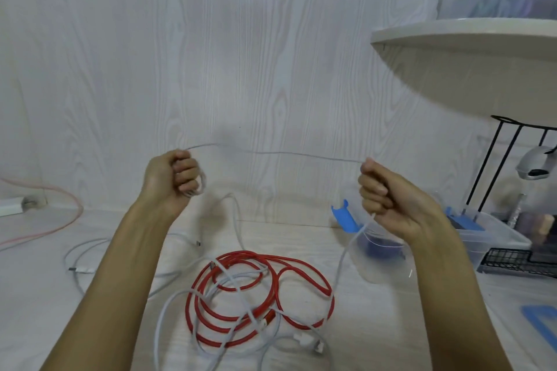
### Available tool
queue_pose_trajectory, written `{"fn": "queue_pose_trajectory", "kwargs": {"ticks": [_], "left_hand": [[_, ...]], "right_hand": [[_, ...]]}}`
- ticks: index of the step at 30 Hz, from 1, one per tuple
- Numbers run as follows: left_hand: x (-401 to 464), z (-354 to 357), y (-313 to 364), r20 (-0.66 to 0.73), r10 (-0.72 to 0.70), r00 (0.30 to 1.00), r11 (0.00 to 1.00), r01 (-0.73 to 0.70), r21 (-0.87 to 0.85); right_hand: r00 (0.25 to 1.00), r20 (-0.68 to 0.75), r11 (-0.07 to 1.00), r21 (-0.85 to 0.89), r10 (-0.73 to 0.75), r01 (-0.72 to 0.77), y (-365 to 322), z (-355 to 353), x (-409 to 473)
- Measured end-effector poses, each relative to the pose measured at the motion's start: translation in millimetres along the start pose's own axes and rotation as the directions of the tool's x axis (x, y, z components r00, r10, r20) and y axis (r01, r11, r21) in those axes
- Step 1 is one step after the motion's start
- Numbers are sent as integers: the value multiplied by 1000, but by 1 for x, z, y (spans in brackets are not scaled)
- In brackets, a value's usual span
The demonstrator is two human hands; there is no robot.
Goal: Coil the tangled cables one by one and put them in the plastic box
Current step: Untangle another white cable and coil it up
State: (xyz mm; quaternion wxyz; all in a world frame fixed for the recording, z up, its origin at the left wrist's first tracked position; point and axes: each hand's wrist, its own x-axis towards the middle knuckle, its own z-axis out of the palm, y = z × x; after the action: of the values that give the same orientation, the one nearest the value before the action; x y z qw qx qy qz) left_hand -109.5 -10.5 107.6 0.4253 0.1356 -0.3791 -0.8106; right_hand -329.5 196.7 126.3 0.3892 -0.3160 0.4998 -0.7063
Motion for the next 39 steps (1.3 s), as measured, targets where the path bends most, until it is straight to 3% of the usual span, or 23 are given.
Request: {"fn": "queue_pose_trajectory", "kwargs": {"ticks": [2,4,7,9,11,13,15,18,19,22,24,26,28,30,32,33,35,37,39], "left_hand": [[-1,-7,6,-11,28,1000,999,-28,-16],[-5,1,8,72,-41,997,995,34,93],[-14,21,6,186,-196,963,942,132,307],[-18,31,3,201,-250,947,893,146,426],[-22,39,0,222,-290,931,839,136,526],[-26,45,-2,273,-352,895,809,145,570],[-32,49,-2,352,-418,837,818,180,546],[-39,52,3,455,-437,776,873,245,421],[-39,53,5,472,-406,782,899,251,358],[-40,59,4,466,-249,849,968,201,151],[-42,67,-2,462,-178,869,982,188,24],[-44,74,-9,455,-118,883,975,191,-117],[-43,80,-17,395,-42,918,973,128,-193],[-38,85,-25,268,85,960,995,-65,-82],[-32,83,-30,192,224,955,950,-258,175],[-30,80,-32,198,283,939,881,-336,334],[-27,70,-33,291,361,886,630,-462,625],[-27,59,-35,388,354,851,435,-517,737],[-28,53,-41,439,292,850,368,-524,768]], "right_hand": [[997,-46,980,-188,55,-63,7,-3,2],[992,-80,872,-474,96,-123,15,4,2],[977,-197,606,-768,83,-206,20,19,4],[973,-231,305,-928,-20,-214,21,25,4],[977,-37,183,-983,-211,2,18,41,-4],[938,142,363,-895,-317,258,13,63,-13],[947,206,531,-788,-247,310,13,80,-21],[957,275,482,-829,-92,284,24,83,-20],[953,290,514,-806,-88,293,24,83,-19],[970,202,801,-555,-131,224,27,79,-9],[974,110,857,-464,-197,225,34,79,-1],[978,54,871,-447,-200,203,46,85,5],[987,86,870,-465,-139,163,59,96,6],[981,183,769,-618,-60,163,70,105,6],[954,297,584,-783,49,213,72,115,1],[943,316,533,-818,105,215,69,117,-2],[932,291,569,-813,215,122,55,115,-12],[907,328,549,-824,264,139,37,107,-24],[886,378,453,-861,270,230,23,99,-33]]}}
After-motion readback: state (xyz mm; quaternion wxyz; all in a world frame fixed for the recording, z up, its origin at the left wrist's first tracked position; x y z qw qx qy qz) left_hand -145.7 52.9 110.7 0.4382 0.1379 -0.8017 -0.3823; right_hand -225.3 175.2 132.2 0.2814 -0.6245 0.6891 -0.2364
